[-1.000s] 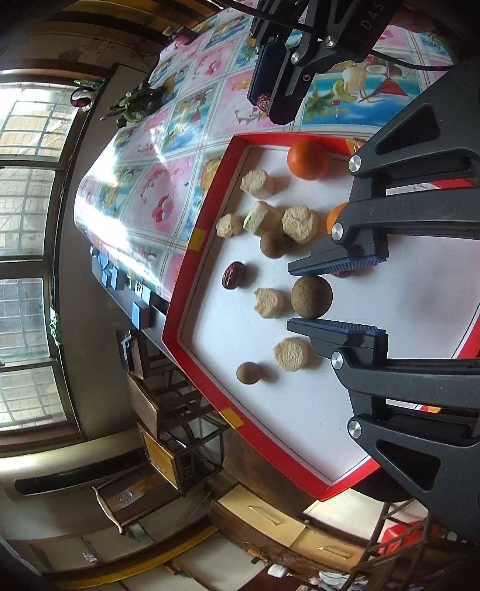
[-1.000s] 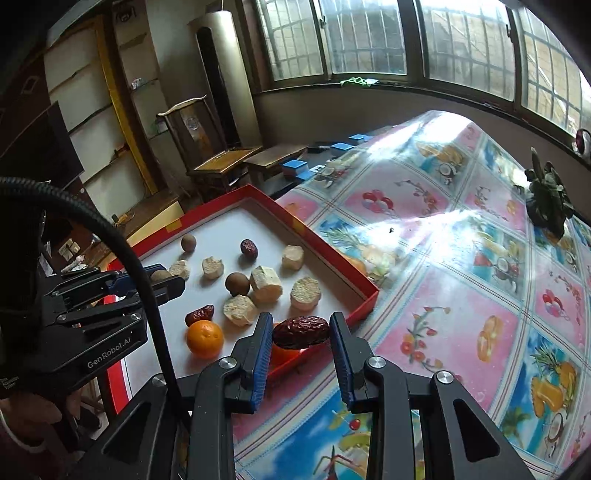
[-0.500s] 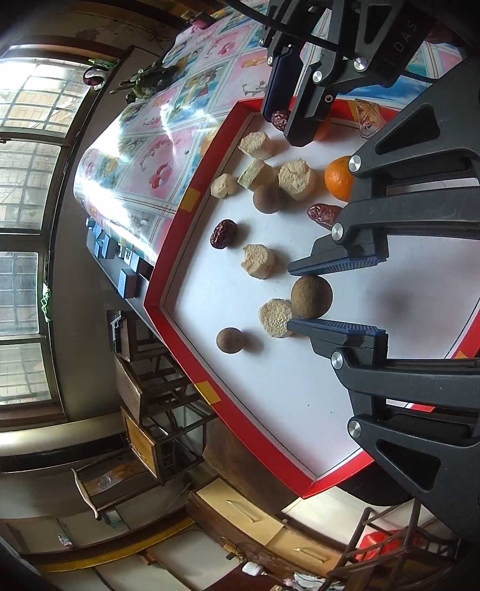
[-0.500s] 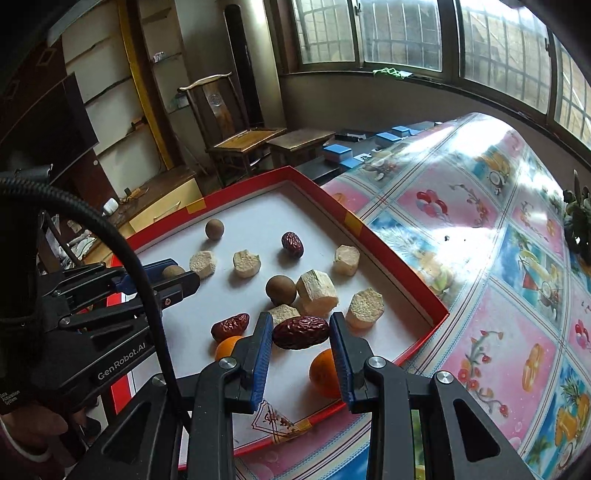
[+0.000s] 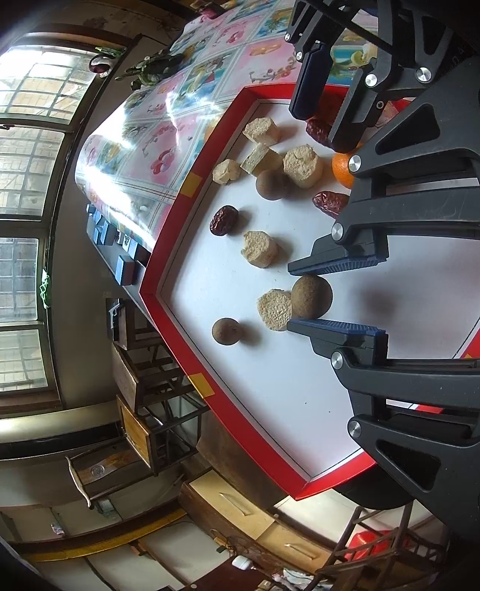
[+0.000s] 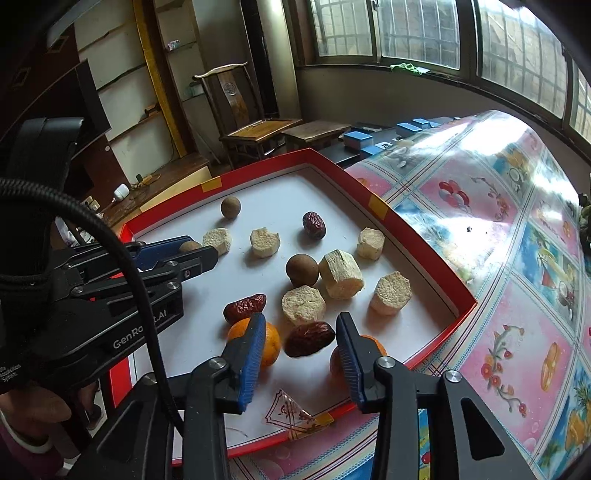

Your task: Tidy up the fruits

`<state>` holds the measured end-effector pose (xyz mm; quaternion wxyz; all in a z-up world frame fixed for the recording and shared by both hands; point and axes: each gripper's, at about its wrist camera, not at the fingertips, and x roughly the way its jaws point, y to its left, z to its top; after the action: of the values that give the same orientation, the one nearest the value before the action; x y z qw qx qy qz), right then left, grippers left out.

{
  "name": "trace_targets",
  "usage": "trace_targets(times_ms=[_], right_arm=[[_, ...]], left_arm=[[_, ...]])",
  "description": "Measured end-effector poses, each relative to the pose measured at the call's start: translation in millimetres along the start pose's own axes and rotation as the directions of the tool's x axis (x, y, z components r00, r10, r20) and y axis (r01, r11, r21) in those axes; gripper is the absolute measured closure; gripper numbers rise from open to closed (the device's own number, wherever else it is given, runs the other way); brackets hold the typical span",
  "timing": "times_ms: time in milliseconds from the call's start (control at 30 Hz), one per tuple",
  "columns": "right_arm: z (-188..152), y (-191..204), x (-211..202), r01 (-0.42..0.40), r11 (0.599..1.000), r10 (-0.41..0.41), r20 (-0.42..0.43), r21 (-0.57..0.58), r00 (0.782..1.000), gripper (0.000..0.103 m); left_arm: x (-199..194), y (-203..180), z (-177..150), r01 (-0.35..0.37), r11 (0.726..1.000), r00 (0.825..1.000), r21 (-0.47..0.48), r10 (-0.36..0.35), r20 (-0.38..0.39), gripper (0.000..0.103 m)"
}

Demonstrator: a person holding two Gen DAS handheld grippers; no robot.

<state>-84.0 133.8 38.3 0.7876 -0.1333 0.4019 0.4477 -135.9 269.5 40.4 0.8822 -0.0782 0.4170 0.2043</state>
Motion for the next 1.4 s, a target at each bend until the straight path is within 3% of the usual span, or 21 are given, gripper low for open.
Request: trace_targets(times_ms=[100,167,233,267,467,600,800,967,1267,1367,1400], right_arm=[[-1,0,-2,-0.007,1.000,0.007,0.003,0.003,1.000,0.063],[-2,0,-3,-0.008,1.000,0.008,0.006,0.005,1.000,0.063],[-3,1,-6,-0.001,1.000,0.001,0.016,0.007,1.000,0.063],[-4,1,-9,0.000,1.000,0.000,0.022,0.008,1.000,0.063],[-10,-1,-26,0.037,0.999,-0.038,0.071,0.023,0.997,0.060],[-13,-6,-40,0.063,0.997,-0.068,0.110,0.052,0.992,0.056],[-18,-13,-57,0.101,0.990,-0.115,0.156,0.095,0.981,0.054],[-23,-15,-67,0.094,0.988,-0.116,0.183,0.124,0.976,0.046],[-30,-14,-74,0.090,0.988,-0.115,0.198,0.128,0.973,0.045],[-31,-15,-75,0.094,0.987,-0.118,0.196,0.131,0.974,0.045],[-32,-14,-76,0.094,0.987,-0.119,0.196,0.131,0.973,0.045]], left_arm=[[0,0,0,-0.002,1.000,1.000,-0.003,0.002,-0.002,0.079],[0,0,0,0.003,1.000,1.000,-0.005,-0.003,0.007,0.068],[-5,0,0,0.010,1.000,1.000,-0.013,-0.010,0.028,0.046],[-7,0,0,0.012,1.000,0.999,-0.017,-0.011,0.041,0.045],[-21,-8,0,-0.002,1.000,0.997,-0.012,0.003,0.079,0.045],[-33,-19,-2,-0.071,0.997,0.991,0.019,0.068,0.117,0.045],[-56,-22,-4,-0.058,0.998,0.983,0.001,0.057,0.173,0.045],[-70,-25,-6,-0.054,0.999,0.978,0.001,0.053,0.200,0.045],[-78,-28,-11,-0.057,0.998,0.977,-0.005,0.056,0.207,0.045],[-81,-30,-15,-0.099,0.995,0.969,0.006,0.095,0.229,0.044],[-83,-33,-16,-0.124,0.992,0.963,0.014,0.117,0.244,0.040]])
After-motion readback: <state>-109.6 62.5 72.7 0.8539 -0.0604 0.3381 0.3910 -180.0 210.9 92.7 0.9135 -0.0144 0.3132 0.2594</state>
